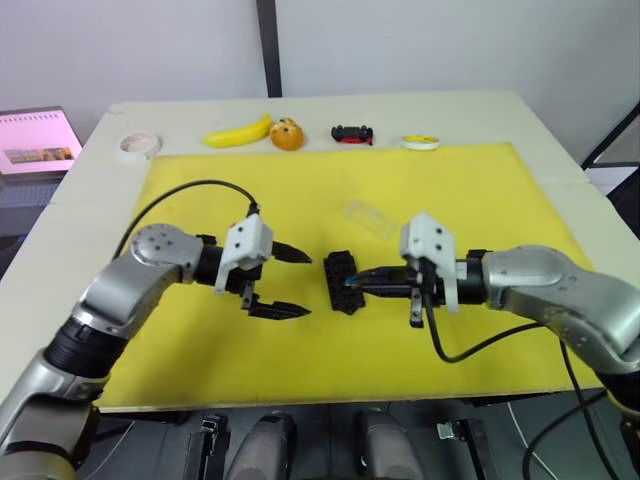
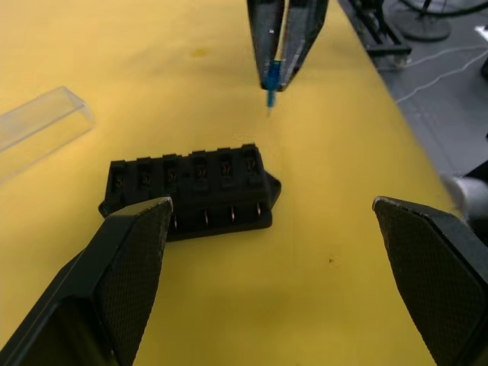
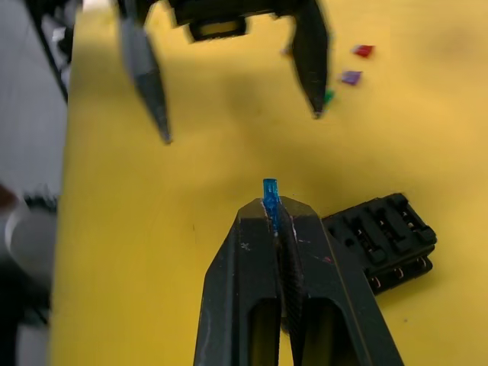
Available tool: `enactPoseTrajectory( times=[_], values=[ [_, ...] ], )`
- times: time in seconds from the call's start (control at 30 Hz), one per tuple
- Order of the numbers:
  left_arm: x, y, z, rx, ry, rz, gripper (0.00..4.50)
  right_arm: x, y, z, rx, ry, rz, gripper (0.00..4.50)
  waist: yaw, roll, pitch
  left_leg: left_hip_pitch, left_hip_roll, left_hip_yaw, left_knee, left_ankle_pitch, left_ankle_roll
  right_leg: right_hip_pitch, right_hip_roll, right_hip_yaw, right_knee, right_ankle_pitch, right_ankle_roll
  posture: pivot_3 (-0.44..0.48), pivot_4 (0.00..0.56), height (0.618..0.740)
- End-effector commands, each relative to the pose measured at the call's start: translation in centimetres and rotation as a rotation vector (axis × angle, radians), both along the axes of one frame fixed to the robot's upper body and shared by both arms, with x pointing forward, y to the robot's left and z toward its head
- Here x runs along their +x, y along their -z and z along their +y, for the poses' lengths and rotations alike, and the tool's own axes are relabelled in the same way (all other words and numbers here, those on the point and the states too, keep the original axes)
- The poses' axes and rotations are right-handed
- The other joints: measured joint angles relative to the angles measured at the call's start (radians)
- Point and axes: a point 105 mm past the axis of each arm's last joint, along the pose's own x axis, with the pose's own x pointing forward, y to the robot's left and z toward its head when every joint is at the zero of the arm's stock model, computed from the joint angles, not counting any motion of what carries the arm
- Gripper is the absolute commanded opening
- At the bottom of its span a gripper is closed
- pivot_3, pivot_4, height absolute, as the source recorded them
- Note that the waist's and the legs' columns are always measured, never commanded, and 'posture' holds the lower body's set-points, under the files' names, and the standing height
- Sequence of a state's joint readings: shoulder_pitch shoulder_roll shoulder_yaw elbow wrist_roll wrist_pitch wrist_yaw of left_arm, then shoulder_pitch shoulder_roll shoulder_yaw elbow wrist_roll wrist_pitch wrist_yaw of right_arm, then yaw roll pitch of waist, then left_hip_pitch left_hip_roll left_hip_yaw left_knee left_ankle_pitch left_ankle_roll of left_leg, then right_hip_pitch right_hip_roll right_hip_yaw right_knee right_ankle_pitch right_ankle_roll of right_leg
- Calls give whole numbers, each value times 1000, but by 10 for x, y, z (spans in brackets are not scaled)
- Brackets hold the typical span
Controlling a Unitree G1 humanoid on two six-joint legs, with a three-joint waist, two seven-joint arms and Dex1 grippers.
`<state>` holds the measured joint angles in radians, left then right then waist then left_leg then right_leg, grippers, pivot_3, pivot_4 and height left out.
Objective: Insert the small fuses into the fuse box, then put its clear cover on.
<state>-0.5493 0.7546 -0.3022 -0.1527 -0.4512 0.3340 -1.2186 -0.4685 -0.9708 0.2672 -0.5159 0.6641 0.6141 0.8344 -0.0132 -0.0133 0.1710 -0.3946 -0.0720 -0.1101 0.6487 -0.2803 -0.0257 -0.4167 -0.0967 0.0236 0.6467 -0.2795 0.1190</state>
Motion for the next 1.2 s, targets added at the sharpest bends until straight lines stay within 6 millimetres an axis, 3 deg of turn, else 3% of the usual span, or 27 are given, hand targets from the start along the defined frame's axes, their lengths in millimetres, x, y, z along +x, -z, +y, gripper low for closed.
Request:
enactPoseTrajectory(
  times=[0.03,0.7,1.2],
  values=[
    [-2,-2,-6,12,38,-88,4443,2,-1,-1,-42,-62,-84,0,1,0,0,0,0,0,0,0,0,0,0,0,0,0,0,0,150,740],
    [1,9,-14,25,19,-108,4443,20,17,2,-123,-123,-132,0,2,0,0,0,0,-2,0,1,-2,0,0,-1,1,0,0,0,150,740],
    [0,10,-14,23,13,-113,4443,22,12,6,-128,-158,-142,0,2,0,0,0,0,-2,1,1,-2,0,0,-1,2,0,0,0,150,740]
  ],
)
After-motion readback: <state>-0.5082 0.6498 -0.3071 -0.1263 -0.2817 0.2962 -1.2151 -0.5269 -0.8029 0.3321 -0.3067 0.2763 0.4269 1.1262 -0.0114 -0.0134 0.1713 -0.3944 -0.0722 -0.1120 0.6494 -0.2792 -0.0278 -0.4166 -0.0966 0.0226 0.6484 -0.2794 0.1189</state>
